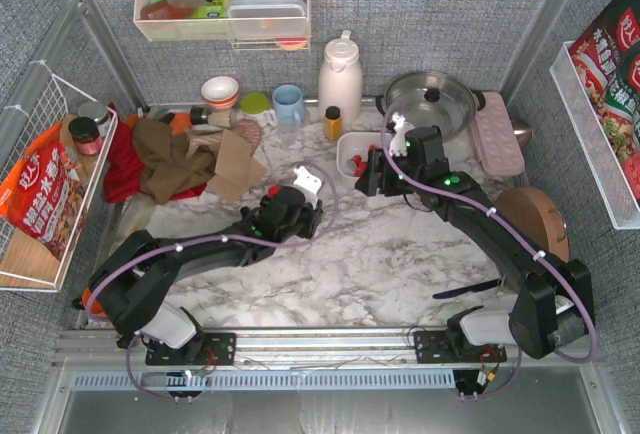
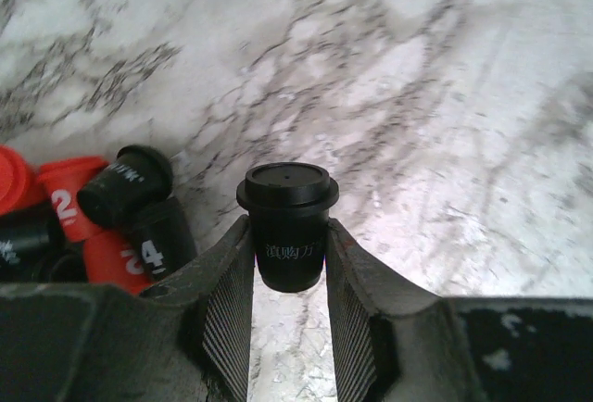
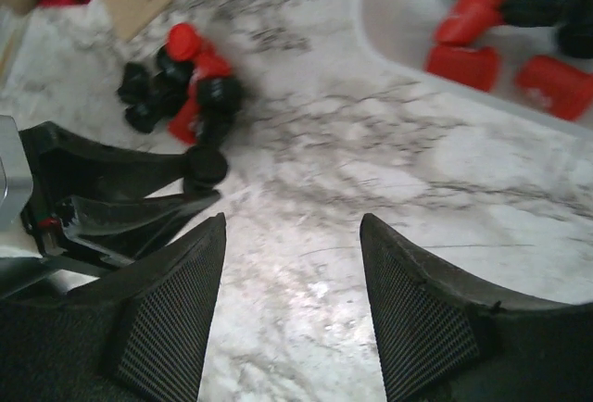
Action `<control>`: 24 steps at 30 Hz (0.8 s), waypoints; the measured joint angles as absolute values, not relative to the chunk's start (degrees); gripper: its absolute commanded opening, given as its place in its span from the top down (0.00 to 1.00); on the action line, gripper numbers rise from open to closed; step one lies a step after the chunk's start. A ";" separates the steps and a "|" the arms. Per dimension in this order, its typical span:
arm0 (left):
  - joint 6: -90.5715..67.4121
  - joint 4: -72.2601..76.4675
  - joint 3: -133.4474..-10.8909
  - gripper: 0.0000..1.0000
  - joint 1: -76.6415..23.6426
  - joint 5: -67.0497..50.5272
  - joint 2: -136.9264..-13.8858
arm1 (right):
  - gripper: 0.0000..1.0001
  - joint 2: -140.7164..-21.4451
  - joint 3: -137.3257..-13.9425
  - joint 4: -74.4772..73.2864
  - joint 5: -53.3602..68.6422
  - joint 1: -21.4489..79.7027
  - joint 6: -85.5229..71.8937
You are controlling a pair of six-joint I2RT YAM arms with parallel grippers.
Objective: Mix the coffee capsules in the storage basket
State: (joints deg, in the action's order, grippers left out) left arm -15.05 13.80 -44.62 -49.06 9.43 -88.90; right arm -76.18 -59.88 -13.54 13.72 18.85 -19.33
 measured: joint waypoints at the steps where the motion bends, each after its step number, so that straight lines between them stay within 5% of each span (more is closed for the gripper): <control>1: -13.91 16.08 -43.13 0.66 -49.47 8.47 -87.66 | 0.34 -76.07 -60.03 -13.72 14.63 19.79 -19.42; 11: -1.17 35.81 -33.50 0.66 -55.33 2.57 -79.15 | 0.33 -75.59 -61.17 -14.74 21.98 26.72 -21.41; 24: 3.01 40.49 -33.36 0.66 -57.12 2.79 -76.77 | 0.41 -75.20 -59.13 -14.76 24.88 29.63 -23.64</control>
State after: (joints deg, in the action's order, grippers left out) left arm 3.01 40.49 -33.36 -57.12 2.79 -76.77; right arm -75.20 -59.13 -14.76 24.88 29.63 -23.64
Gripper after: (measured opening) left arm 0.398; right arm 0.621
